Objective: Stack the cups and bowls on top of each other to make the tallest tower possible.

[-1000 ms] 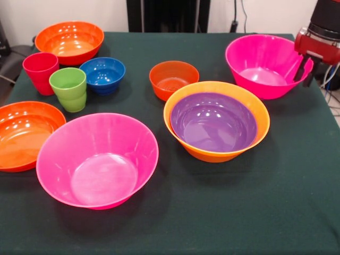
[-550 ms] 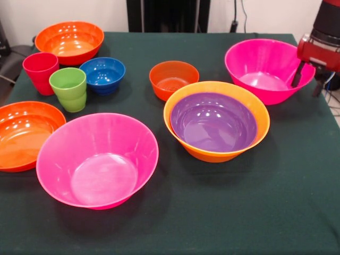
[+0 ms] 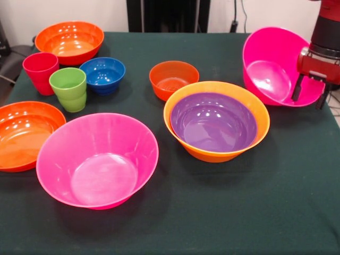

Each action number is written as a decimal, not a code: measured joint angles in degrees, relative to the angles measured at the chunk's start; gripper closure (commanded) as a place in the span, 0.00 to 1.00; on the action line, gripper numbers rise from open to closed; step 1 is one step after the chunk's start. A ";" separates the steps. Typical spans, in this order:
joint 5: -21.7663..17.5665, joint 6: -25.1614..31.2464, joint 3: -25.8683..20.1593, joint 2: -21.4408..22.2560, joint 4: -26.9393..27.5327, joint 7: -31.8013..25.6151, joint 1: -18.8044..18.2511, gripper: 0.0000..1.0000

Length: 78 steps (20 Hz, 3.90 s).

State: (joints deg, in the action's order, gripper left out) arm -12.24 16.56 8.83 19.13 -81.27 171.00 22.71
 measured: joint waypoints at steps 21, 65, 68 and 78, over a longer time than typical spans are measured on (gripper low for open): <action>-0.01 -0.02 -0.01 0.34 -0.05 0.00 0.00 0.00; -0.08 -0.02 -1.99 3.58 -1.34 0.00 -1.52 0.00; -0.08 -0.04 -2.10 4.06 -1.49 0.00 -1.52 0.00; -0.07 0.02 -2.11 4.42 -1.78 0.00 -1.52 1.00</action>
State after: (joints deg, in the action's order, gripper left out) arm -12.31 16.59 6.72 23.55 -83.06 171.00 21.19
